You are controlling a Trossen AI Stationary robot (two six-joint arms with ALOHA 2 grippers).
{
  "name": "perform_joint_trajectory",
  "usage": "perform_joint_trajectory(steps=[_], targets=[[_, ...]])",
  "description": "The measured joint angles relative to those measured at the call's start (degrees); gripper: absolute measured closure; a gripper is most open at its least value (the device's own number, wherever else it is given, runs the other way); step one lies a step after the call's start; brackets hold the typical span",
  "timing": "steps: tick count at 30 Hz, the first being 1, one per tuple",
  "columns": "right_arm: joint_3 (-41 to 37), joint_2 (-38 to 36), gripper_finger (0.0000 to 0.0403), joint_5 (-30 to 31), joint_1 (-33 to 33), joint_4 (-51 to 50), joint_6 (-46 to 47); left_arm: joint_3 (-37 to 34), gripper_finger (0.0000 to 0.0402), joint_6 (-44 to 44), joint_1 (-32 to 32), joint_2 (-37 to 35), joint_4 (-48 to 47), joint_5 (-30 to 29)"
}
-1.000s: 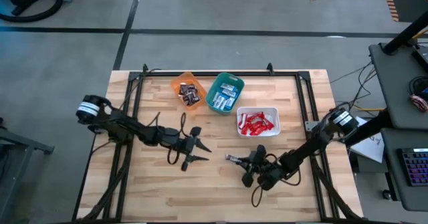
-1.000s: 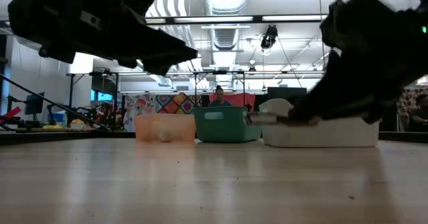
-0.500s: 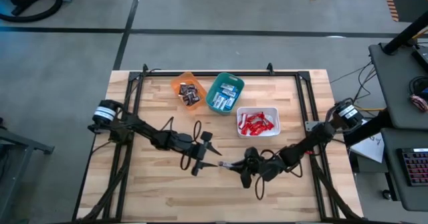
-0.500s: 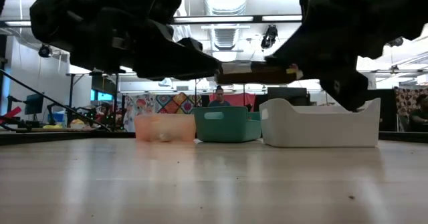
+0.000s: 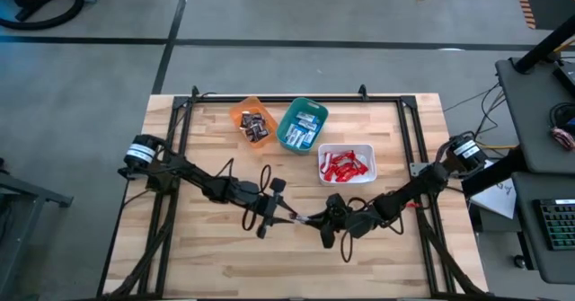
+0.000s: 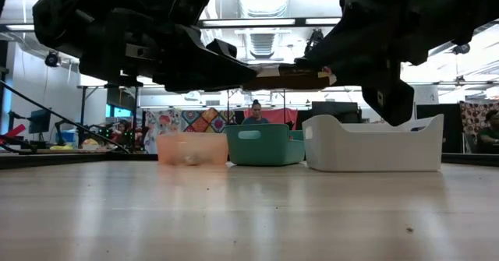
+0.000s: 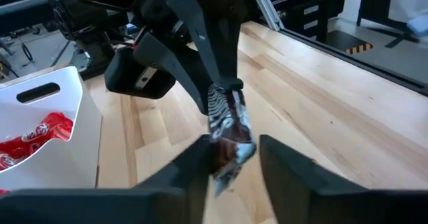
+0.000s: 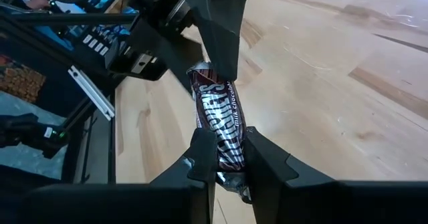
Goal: Sort candy
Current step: Put the brown chocolate bar into the orange bin
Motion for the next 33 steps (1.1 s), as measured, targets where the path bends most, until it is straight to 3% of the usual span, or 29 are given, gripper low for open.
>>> perform_joint_trajectory(steps=[6, 13, 20, 27, 33], targets=[[0.0, 0.0, 0.0347, 0.1, 0.0, 0.0, 0.2, 0.0, 0.0389, -0.7, 0.0, 0.0, -0.8, -0.2], [0.0, 0.0, 0.0288, 0.6, -0.2, -0.1, 1.3, 0.0, 0.0382, -1.9, 0.0, -0.2, -1.6, -0.6], [0.0, -1.7, 0.0223, 0.7, -0.2, -0.6, -0.4, 0.0, 0.0397, -1.9, 0.1, -7.5, -13.8, -4.9], [0.0, -5.0, 0.0201, 0.7, -0.2, -1.7, -5.5, 0.0, 0.0395, -4.2, 1.2, -20.5, -35.7, -18.5], [0.1, -8.2, 0.0207, 1.9, -0.2, -2.9, -10.3, 0.0, 0.0395, -7.8, 5.8, -30.4, -54.4, -38.3]])
